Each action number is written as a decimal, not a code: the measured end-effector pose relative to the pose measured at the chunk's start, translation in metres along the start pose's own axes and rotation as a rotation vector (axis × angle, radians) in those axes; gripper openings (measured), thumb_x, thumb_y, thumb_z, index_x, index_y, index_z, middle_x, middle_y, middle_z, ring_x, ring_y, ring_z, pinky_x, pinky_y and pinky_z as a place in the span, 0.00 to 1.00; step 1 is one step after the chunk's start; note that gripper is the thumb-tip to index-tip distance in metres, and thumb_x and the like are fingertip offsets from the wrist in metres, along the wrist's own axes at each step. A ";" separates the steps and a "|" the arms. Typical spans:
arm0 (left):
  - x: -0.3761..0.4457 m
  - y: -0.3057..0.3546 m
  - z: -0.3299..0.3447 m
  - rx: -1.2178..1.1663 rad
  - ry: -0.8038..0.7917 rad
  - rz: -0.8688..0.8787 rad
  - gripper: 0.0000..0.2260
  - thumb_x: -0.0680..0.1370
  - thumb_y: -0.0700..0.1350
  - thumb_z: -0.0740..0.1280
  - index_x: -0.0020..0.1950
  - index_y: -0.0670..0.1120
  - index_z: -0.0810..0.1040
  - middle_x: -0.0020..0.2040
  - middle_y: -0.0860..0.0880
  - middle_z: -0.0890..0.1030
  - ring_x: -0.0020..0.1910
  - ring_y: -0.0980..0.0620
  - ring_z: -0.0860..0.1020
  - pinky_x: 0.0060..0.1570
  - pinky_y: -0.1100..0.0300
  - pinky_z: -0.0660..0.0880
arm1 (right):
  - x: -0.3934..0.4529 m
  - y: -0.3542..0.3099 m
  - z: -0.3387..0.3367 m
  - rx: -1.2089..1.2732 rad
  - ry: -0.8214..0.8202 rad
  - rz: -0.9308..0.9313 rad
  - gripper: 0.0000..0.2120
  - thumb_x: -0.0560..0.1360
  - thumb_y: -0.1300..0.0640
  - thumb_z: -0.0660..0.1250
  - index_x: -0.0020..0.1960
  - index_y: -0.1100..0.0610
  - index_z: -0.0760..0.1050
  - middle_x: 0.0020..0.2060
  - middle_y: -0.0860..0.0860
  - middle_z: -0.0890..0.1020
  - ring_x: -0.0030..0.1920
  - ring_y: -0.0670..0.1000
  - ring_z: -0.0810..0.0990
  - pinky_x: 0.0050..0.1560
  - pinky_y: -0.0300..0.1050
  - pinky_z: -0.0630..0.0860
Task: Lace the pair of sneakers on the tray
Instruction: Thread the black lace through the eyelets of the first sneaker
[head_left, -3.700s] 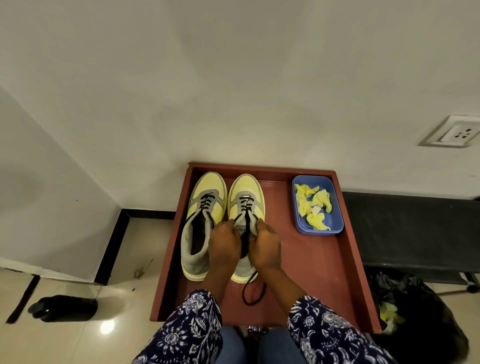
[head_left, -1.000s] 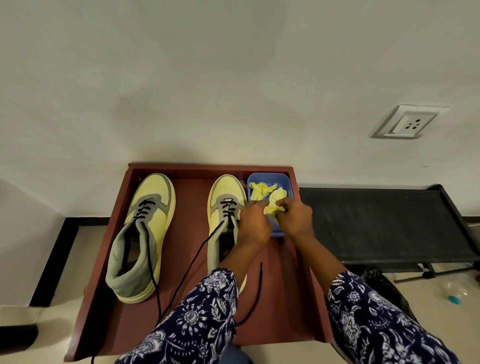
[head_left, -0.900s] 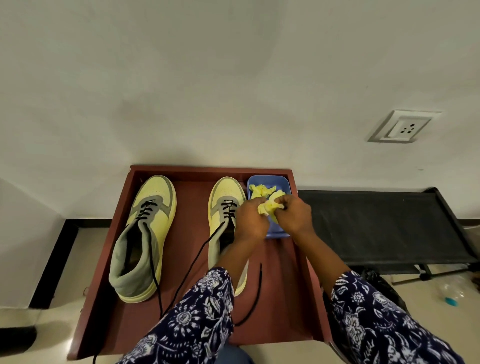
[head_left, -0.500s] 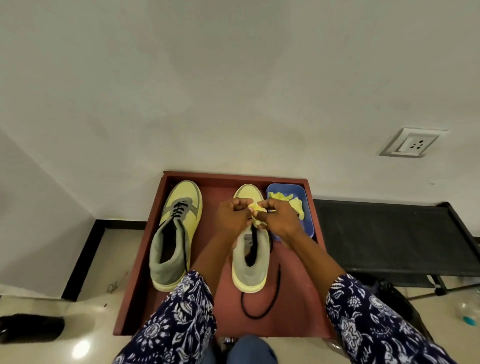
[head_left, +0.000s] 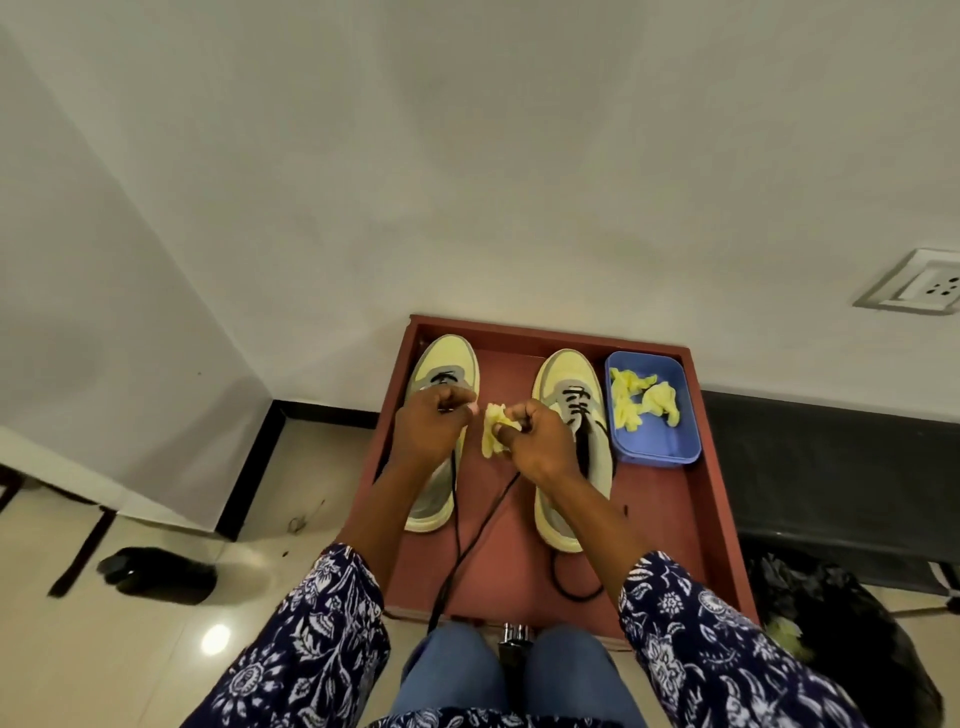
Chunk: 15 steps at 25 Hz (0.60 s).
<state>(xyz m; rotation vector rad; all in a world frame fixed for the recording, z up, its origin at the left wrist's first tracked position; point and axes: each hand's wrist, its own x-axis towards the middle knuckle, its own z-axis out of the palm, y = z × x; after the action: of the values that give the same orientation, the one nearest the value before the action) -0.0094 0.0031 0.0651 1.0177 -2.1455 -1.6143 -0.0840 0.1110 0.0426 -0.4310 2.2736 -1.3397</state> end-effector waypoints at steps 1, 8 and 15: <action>-0.003 -0.003 -0.007 0.100 0.049 0.023 0.07 0.75 0.40 0.67 0.51 0.42 0.81 0.47 0.50 0.81 0.48 0.53 0.78 0.52 0.59 0.73 | -0.003 0.002 0.005 -0.027 0.028 0.012 0.03 0.73 0.60 0.68 0.46 0.56 0.76 0.41 0.47 0.76 0.42 0.48 0.75 0.39 0.37 0.69; -0.020 -0.036 -0.027 0.391 0.058 0.071 0.09 0.74 0.41 0.69 0.51 0.38 0.80 0.53 0.44 0.80 0.54 0.48 0.77 0.47 0.68 0.64 | -0.030 0.038 0.042 -0.096 0.059 0.184 0.06 0.74 0.59 0.65 0.48 0.61 0.78 0.45 0.53 0.81 0.47 0.53 0.79 0.42 0.38 0.67; -0.022 -0.055 -0.023 0.495 -0.008 0.098 0.10 0.74 0.44 0.68 0.51 0.40 0.81 0.54 0.46 0.78 0.53 0.48 0.76 0.48 0.64 0.66 | -0.043 0.058 0.054 -0.261 -0.105 0.223 0.09 0.75 0.61 0.63 0.50 0.64 0.77 0.47 0.57 0.81 0.50 0.57 0.79 0.43 0.43 0.70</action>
<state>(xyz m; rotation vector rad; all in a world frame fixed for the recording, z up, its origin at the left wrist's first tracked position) 0.0403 -0.0059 0.0263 1.0083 -2.6233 -1.0628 -0.0205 0.1203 -0.0207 -0.3129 2.3368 -0.8952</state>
